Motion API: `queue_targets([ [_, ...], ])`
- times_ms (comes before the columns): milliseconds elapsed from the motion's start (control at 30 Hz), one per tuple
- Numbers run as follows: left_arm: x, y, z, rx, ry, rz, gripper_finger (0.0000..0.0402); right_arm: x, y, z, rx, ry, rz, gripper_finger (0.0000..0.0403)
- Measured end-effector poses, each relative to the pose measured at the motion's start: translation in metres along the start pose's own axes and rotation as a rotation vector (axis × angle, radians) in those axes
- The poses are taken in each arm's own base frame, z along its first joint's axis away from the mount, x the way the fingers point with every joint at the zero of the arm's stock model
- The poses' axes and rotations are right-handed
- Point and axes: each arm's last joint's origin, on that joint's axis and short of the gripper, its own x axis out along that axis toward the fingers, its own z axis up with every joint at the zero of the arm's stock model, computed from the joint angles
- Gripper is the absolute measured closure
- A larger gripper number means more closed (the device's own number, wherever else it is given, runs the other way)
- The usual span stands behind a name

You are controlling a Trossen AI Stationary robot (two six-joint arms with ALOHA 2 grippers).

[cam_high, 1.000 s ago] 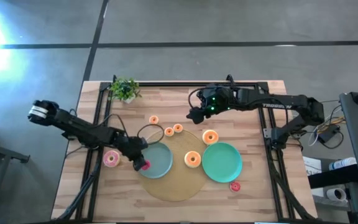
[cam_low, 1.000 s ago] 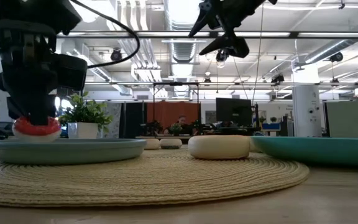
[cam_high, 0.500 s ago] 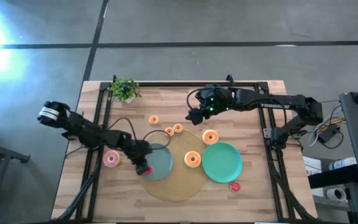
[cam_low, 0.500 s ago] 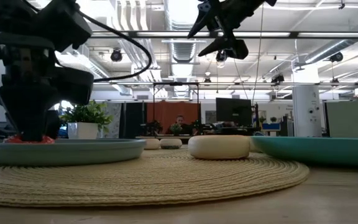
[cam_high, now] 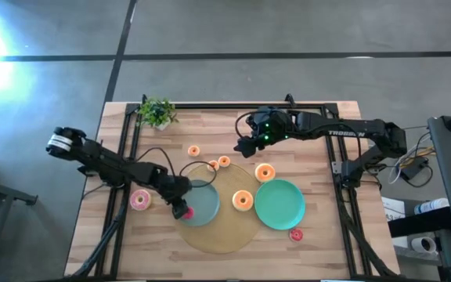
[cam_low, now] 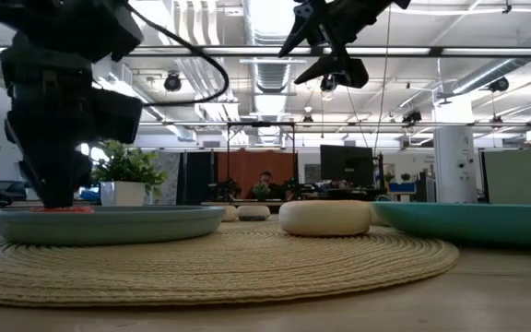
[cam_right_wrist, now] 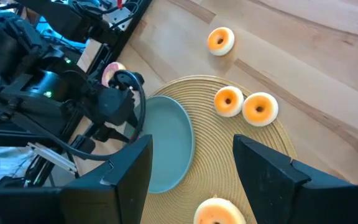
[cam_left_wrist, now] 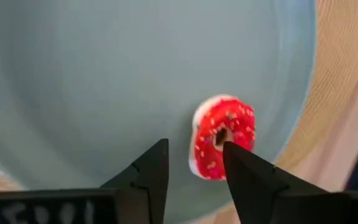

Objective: Pick & Place donuts
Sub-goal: Put the small yellow donut on the blue plate

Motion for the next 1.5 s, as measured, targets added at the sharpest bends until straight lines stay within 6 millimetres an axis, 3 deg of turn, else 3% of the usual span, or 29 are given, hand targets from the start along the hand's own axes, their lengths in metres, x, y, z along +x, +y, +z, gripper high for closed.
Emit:
queue_targets([
  [200,-0.024,-0.011,0.008,0.063,-0.120,0.073,0.0274,0.000,0.000,0.000,-0.019,-0.001,0.000,0.0188],
  [433,-0.060,-0.011,0.027,0.168,-0.433,0.413,0.0275,0.000,0.000,0.000,-0.030,-0.001,0.000,0.0188],
  [533,-0.068,-0.008,0.044,0.262,-0.459,0.504,0.0275,0.000,0.000,0.000,-0.036,-0.001,0.000,0.0188],
  [667,-0.070,0.021,0.076,0.169,-0.390,0.584,0.0275,0.000,0.000,0.000,-0.037,-0.001,0.000,0.0188],
  [800,-0.073,0.058,0.105,-0.041,-0.265,0.468,0.0276,0.000,0.000,0.000,-0.037,-0.002,0.000,0.0188],
  [933,-0.079,0.083,0.123,-0.141,-0.243,0.423,0.0276,0.000,0.000,0.000,-0.036,-0.002,0.000,0.0188],
  [1167,-0.087,0.123,0.131,-0.278,-0.240,0.447,0.0276,0.000,0.001,-0.002,-0.029,0.008,-0.003,0.0188],
  [1500,-0.063,0.139,0.141,-0.276,-0.192,0.310,0.0276,0.000,0.001,-0.002,-0.029,0.007,-0.004,0.0188],
])
